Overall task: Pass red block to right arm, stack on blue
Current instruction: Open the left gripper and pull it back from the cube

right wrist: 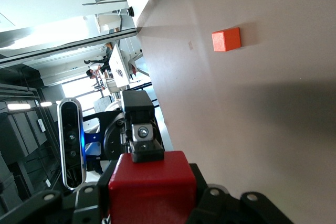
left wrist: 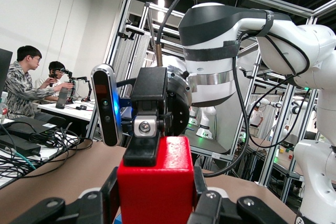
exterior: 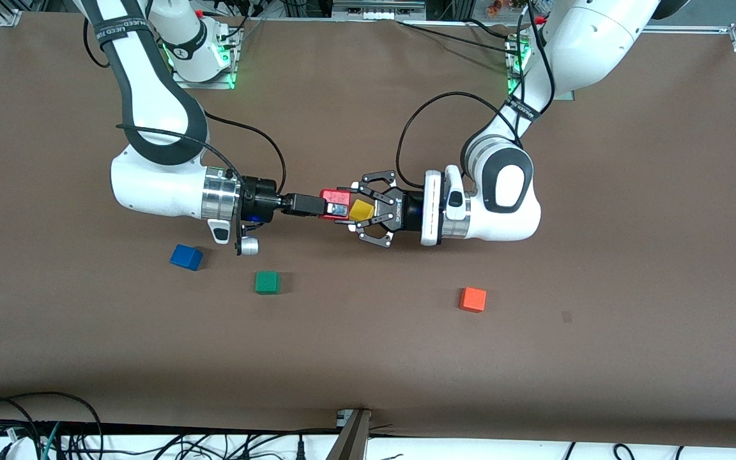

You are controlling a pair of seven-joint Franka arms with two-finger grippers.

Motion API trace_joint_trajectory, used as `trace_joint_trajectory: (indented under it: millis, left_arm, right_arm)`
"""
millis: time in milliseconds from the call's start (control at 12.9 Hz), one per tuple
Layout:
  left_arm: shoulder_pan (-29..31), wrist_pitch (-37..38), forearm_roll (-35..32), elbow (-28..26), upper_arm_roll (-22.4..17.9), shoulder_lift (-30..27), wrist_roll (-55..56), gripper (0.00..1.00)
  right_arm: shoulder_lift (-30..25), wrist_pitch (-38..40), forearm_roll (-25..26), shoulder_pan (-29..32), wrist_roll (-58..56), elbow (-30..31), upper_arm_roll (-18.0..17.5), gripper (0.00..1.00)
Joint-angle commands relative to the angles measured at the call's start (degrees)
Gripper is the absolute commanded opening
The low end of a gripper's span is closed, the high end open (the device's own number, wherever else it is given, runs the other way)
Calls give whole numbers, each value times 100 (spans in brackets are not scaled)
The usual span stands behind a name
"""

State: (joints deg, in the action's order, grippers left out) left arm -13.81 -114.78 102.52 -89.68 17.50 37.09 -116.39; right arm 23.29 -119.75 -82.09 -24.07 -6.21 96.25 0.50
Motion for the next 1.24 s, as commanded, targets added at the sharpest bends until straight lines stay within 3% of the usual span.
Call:
trace_joint_trajectory:
  millis: [0,464,773,927,1005,1159]
  left_arm:
    - [36,-27,286,20,-18,-35,-138,99]
    - [317,8,-46,12,-80,-97,47,100]
    - [809,26,-1371,99,-97,-333,422,100]
    - [1073,69,-2573,309,-54,-457,827,100]
    - [1152,313,-3067,432,-79,-475,1055,100]
    - [1398,727,-3841,652,-97,-492,1382,100]
  right_arm:
    - [-35,197,-114,52,-126,16,-6,1]
    - [-18,171,148,148,-109,-45,38,1]
    - [113,224,1735,552,-144,-45,55,1]
    - [175,224,2868,649,-144,-45,55,2]
    - [254,198,3265,658,-144,-63,55,2]
    - [359,153,4537,719,-144,-71,108,2]
